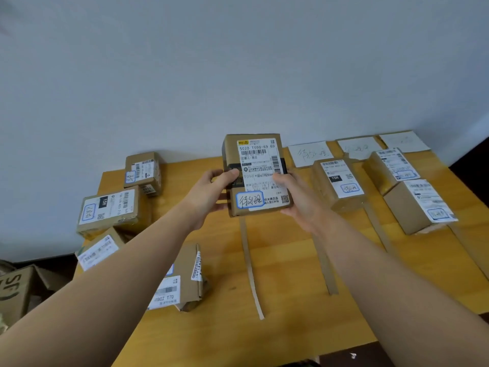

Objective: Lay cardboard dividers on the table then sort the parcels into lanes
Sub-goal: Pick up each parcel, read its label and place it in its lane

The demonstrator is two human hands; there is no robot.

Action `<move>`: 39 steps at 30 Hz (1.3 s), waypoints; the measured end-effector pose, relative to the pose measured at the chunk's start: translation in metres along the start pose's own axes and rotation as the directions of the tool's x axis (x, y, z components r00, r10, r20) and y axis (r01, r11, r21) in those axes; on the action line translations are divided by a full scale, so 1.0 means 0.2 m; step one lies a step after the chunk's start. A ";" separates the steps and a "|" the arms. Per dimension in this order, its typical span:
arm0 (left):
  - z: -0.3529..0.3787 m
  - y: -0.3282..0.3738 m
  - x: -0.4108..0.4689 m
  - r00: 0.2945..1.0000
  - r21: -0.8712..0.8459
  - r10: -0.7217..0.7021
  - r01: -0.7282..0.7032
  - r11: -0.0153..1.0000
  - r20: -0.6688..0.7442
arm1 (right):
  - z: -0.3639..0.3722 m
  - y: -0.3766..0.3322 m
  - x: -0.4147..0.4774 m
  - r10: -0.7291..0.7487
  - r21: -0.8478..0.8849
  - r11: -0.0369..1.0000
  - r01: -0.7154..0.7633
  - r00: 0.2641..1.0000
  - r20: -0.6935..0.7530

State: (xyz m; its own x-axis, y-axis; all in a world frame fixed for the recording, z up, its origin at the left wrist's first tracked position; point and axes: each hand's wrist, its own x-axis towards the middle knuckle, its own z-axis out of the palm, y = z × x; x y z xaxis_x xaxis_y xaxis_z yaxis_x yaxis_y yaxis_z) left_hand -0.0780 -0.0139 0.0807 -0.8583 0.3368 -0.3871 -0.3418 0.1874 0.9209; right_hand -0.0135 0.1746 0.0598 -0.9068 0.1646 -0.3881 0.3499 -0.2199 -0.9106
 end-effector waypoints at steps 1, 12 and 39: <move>0.06 -0.01 0.00 1.000 0.001 -0.015 0.015 1.000 0.006 | -0.05 0.00 -0.02 0.009 -0.001 1.000 -0.009 1.000 -0.016; 0.87 -0.29 -0.05 0.962 0.025 -0.226 0.225 0.974 0.152 | -0.85 0.16 -0.25 0.123 -0.051 0.990 -0.131 0.982 -0.141; 1.34 -0.47 0.05 0.949 0.283 -0.314 0.301 0.911 0.002 | -1.34 0.41 -0.14 0.271 -0.257 0.905 -0.339 0.925 -0.265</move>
State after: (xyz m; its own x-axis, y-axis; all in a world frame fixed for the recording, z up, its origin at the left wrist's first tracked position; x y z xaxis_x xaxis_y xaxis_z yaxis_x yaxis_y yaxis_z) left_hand 0.0479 0.2202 -0.0222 -0.7065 0.2626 -0.6572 -0.4615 0.5330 0.7092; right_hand 0.1042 0.4087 -0.0424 -0.6820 0.3471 -0.6438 0.6843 -0.0078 -0.7291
